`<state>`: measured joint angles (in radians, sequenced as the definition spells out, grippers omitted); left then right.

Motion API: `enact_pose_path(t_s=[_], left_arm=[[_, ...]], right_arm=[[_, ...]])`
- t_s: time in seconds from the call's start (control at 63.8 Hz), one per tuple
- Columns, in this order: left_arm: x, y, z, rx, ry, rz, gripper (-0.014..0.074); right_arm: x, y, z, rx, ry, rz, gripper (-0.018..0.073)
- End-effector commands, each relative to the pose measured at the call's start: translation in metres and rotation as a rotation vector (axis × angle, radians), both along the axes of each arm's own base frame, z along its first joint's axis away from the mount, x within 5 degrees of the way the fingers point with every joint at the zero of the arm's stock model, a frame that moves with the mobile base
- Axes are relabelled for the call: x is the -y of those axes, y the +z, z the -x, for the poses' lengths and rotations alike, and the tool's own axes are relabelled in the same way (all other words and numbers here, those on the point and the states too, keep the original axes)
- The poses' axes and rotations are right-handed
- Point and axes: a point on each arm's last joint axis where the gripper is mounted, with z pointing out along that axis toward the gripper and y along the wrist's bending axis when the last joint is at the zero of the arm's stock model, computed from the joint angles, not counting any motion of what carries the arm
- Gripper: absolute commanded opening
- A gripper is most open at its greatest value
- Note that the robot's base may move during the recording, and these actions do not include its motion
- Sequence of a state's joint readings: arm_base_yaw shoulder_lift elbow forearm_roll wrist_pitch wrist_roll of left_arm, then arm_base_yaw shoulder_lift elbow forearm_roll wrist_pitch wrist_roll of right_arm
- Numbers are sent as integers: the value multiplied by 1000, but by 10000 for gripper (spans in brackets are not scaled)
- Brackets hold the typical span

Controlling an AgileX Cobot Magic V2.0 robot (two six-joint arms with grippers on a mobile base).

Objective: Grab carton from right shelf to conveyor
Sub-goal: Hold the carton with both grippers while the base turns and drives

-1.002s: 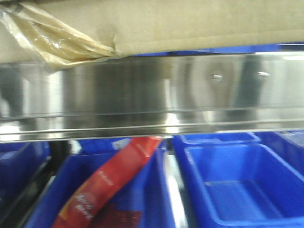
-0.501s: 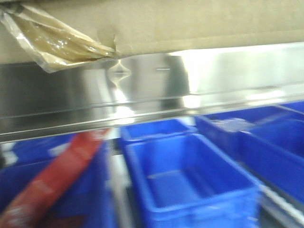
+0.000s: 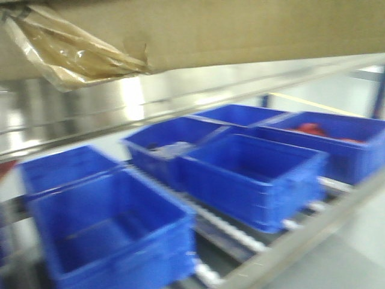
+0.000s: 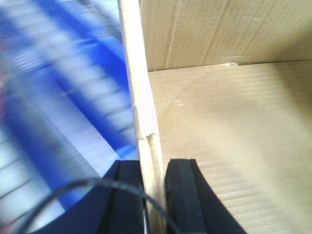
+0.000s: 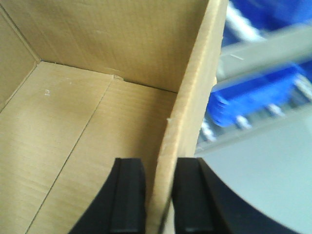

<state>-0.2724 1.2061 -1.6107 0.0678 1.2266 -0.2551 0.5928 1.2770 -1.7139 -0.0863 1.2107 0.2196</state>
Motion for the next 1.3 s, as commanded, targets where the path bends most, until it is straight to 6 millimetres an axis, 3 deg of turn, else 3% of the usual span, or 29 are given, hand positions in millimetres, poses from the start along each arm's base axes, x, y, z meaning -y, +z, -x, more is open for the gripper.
enact_pose_path(t_s=[0.0, 1.284], left_arm=[[-8, 3, 1, 33, 35, -68, -16], [-8, 3, 1, 33, 35, -68, -16]], right_arm=[[10, 11, 7, 82, -3, 19, -67], [10, 11, 7, 82, -3, 19, -67]])
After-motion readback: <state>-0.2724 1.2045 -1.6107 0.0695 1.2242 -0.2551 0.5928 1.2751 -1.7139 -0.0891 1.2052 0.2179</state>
